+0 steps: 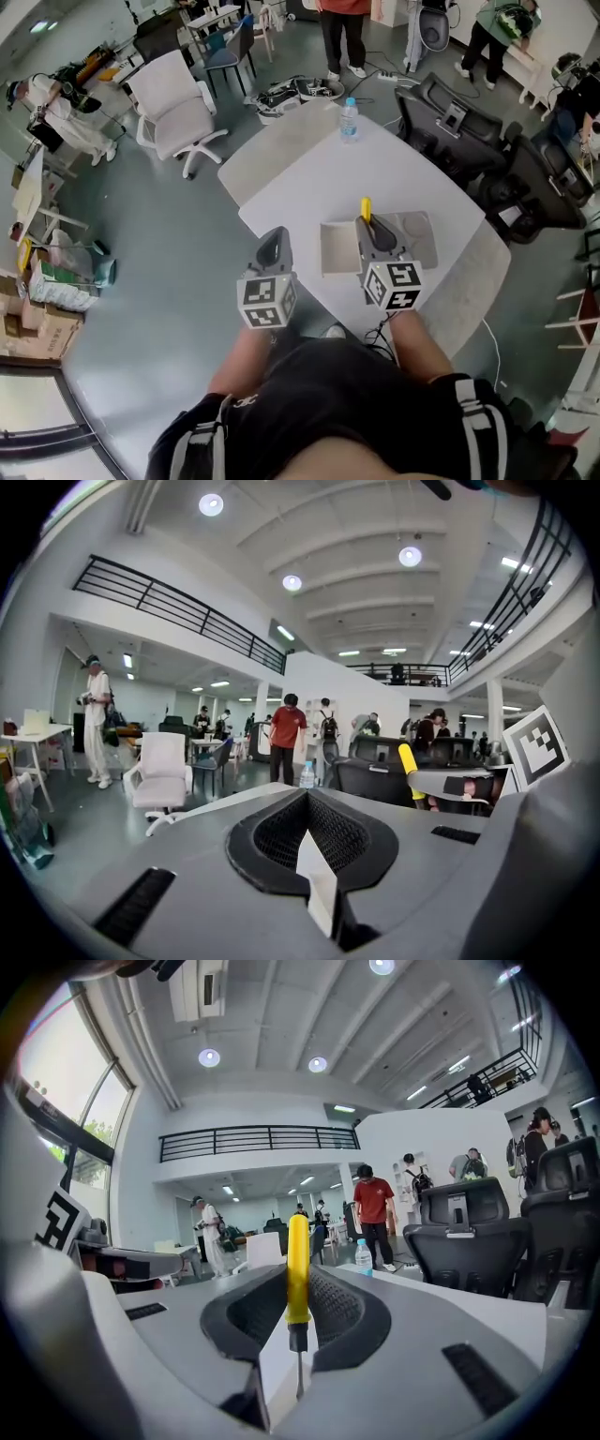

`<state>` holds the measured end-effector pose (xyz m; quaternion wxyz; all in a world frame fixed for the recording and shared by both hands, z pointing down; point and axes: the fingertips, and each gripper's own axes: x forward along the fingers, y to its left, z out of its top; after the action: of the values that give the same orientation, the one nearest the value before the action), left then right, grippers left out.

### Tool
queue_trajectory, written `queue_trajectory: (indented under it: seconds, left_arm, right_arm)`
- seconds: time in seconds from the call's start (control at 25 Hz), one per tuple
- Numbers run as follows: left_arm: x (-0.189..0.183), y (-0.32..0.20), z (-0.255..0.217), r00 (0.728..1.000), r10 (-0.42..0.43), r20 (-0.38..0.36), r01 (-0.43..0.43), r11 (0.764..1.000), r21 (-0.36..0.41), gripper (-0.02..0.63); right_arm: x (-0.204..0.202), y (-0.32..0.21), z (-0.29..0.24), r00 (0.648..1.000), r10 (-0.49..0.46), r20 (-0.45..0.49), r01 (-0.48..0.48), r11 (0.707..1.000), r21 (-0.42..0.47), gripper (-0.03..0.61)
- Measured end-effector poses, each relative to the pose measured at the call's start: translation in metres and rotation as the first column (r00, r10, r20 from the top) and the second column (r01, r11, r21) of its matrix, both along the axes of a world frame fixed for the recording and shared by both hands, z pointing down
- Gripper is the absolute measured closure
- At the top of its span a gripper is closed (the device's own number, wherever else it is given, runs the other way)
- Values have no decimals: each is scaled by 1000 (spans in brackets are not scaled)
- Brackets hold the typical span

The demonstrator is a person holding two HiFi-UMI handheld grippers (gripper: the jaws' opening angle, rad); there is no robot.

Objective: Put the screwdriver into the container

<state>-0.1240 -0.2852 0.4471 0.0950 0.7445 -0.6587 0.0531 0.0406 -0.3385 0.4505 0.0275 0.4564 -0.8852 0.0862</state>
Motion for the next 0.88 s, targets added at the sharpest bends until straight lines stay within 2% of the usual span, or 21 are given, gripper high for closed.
queue_trajectory:
  seconds: [0.36, 0.6, 0.88]
  left_arm:
    - [-17, -48, 7, 990, 140, 8, -140, 990, -10, 611]
    - [-40, -76, 14, 981, 193, -28, -194, 981, -27, 611]
    - [-50, -88, 17, 973, 228, -46, -229, 973, -35, 611]
  right_arm:
    - [-17, -26, 28, 996, 94, 7, -93, 992, -83, 526]
    - [-34, -36, 54, 987, 144, -68, -151, 982, -117, 526]
    - [-43, -44, 102, 981, 158, -113, -181, 954, -239, 526]
